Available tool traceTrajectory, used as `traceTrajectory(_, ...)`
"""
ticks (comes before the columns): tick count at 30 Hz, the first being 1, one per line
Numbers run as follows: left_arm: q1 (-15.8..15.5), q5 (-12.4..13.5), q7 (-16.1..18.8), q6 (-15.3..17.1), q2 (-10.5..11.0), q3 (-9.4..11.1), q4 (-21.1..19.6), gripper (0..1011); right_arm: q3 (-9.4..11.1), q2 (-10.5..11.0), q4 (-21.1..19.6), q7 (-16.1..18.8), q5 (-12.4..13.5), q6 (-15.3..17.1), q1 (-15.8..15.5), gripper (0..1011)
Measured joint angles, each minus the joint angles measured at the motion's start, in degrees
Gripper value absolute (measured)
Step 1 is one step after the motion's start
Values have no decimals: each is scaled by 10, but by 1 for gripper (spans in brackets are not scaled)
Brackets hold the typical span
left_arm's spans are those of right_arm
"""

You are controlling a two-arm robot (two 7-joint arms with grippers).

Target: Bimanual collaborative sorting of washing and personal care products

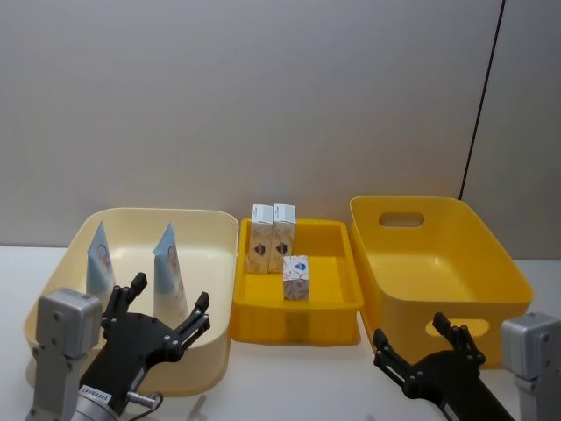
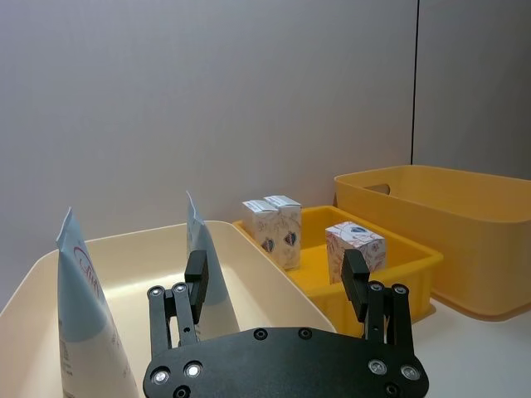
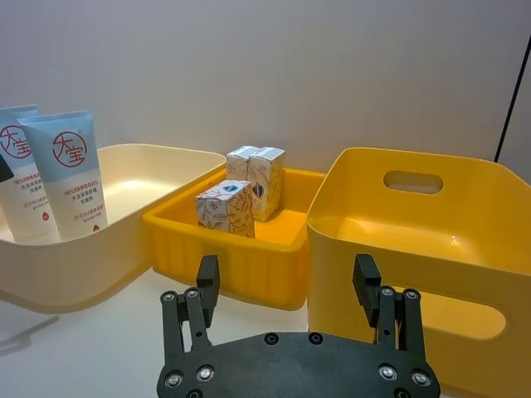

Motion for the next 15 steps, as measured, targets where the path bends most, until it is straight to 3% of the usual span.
traceTrajectory(15,3,-7,-2,-13,-6,-4,3,1002,0,0,0,0,0,0,0,1001)
